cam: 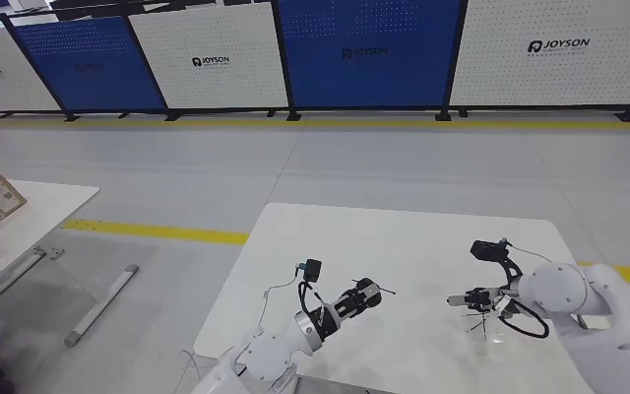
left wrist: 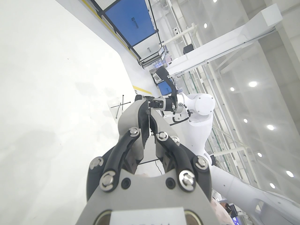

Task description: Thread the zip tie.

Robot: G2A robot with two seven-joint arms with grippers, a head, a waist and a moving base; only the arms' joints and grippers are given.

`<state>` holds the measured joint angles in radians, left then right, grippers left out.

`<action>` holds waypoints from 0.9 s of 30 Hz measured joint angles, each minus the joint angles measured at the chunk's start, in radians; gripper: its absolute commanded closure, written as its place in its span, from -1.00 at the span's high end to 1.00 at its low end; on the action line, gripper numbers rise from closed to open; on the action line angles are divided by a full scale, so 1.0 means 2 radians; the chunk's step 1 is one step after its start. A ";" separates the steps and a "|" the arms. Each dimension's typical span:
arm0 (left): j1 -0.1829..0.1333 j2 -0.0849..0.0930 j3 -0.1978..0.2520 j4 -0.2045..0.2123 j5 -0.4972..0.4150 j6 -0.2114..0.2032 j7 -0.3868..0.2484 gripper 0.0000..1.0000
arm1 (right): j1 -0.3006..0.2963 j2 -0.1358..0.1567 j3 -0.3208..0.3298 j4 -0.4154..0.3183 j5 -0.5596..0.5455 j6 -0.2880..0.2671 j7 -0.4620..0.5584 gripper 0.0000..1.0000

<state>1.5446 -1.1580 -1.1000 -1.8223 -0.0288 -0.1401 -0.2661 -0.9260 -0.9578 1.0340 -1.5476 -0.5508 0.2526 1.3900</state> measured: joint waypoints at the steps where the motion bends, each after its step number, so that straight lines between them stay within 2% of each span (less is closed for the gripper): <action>1: 0.000 0.000 0.000 0.000 0.000 0.000 0.000 -1.00 | 0.000 0.000 0.000 0.000 0.000 0.000 0.000 1.00; 7: 0.000 0.000 0.000 0.000 0.000 0.000 0.000 -1.00 | -0.019 0.003 0.009 -0.008 -0.005 -0.011 -0.019 1.00; 8: 0.000 0.000 0.000 0.000 0.000 0.000 0.000 -1.00 | -0.024 0.005 0.014 -0.013 -0.008 -0.012 -0.018 0.74; 9: 0.000 0.000 0.000 0.000 0.000 0.000 0.000 -1.00 | -0.029 0.007 0.020 -0.018 -0.009 -0.011 -0.016 0.10; 10: 0.000 0.000 0.000 0.000 0.000 0.000 0.000 -1.00 | -0.036 0.010 0.029 -0.024 -0.012 -0.009 -0.014 -0.06; 11: 0.000 0.000 0.000 0.000 0.000 0.000 0.000 -1.00 | -0.041 0.012 0.035 -0.028 -0.015 -0.007 -0.012 -0.04; 14: 0.000 0.000 0.000 0.000 0.000 0.000 0.000 -1.00 | -0.052 0.016 0.049 -0.038 -0.021 -0.002 -0.004 -0.22; 18: 0.000 0.000 0.000 0.000 0.000 0.000 0.000 -1.00 | -0.057 0.018 0.049 -0.042 -0.028 0.002 0.000 -0.22; 27: 0.000 0.000 0.000 0.000 0.000 0.000 0.000 -1.00 | -0.022 0.020 0.010 0.001 -0.018 0.026 0.000 -0.22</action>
<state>1.5446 -1.1580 -1.1000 -1.8223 -0.0288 -0.1401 -0.2661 -0.9705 -0.9184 1.0534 -1.5451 -0.5875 0.3049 1.3900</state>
